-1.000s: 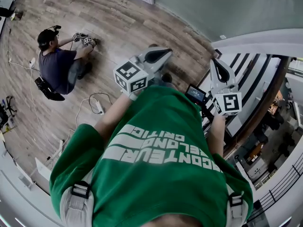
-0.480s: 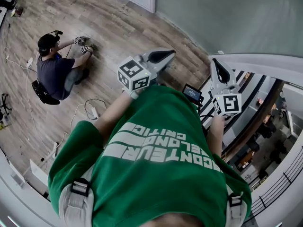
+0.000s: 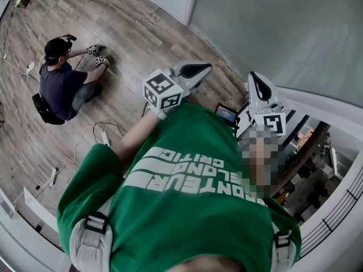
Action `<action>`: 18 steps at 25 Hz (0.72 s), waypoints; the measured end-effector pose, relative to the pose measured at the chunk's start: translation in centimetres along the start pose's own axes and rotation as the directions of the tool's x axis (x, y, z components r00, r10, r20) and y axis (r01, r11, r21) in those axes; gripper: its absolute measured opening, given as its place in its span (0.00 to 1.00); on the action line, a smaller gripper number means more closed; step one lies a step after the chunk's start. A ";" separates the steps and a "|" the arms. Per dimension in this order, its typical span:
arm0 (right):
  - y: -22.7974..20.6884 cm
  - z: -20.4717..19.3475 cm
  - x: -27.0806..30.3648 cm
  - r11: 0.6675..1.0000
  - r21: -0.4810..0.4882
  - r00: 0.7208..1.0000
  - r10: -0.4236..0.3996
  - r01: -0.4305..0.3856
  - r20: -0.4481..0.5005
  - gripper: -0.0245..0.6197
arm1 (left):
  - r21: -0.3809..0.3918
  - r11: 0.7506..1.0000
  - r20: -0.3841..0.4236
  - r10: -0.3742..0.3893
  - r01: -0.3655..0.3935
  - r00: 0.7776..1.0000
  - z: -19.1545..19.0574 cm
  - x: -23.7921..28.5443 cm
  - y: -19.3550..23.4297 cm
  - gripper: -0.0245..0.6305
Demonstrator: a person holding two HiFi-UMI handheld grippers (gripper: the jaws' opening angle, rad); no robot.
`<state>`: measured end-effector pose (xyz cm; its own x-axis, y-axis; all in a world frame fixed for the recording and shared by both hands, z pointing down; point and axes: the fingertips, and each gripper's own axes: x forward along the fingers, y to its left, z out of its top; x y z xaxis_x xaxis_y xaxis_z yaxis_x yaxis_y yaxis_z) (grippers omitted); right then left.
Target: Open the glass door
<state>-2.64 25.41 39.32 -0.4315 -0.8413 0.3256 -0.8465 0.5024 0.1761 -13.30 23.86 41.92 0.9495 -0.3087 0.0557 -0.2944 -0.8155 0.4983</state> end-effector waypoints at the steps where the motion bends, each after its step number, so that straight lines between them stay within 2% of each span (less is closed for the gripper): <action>1: 0.1 0.3 0.5 1.000 -0.006 1.000 0.011 -0.011 -0.003 0.03 | 0.000 1.000 0.004 0.004 -0.004 1.000 0.3 -0.2 0.3 0.06; 12: -0.1 0.7 4.9 0.998 -0.032 0.999 0.048 -0.048 -0.009 0.03 | 0.007 0.999 0.018 0.043 -0.043 0.999 1.9 -0.9 4.3 0.06; 18: -3.0 0.4 7.0 0.998 -0.027 0.999 0.049 -0.049 -0.008 0.03 | 0.020 0.998 0.006 0.052 -0.052 0.999 3.0 1.2 6.1 0.06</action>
<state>-3.28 17.97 40.70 -0.4702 -0.8140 0.3410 -0.8154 0.5485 0.1849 -14.34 17.01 42.43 0.9322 -0.3538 0.0767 -0.3458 -0.8077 0.4775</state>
